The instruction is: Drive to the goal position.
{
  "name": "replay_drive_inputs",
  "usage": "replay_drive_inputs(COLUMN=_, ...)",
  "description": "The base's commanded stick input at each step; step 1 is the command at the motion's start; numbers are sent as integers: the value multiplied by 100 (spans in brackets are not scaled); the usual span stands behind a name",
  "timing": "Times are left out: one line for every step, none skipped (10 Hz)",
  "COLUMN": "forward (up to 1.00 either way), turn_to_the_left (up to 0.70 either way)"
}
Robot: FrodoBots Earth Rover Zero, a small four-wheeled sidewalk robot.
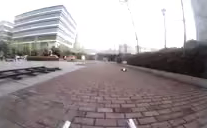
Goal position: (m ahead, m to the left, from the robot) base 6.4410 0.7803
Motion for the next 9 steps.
replay_drive_inputs(forward=70, turn_to_the_left=-14)
replay_drive_inputs(forward=70, turn_to_the_left=-14)
replay_drive_inputs(forward=70, turn_to_the_left=-14)
replay_drive_inputs(forward=70, turn_to_the_left=-14)
replay_drive_inputs(forward=70, turn_to_the_left=-14)
replay_drive_inputs(forward=70, turn_to_the_left=-14)
replay_drive_inputs(forward=70, turn_to_the_left=-14)
replay_drive_inputs(forward=70, turn_to_the_left=-14)
replay_drive_inputs(forward=70, turn_to_the_left=-14)
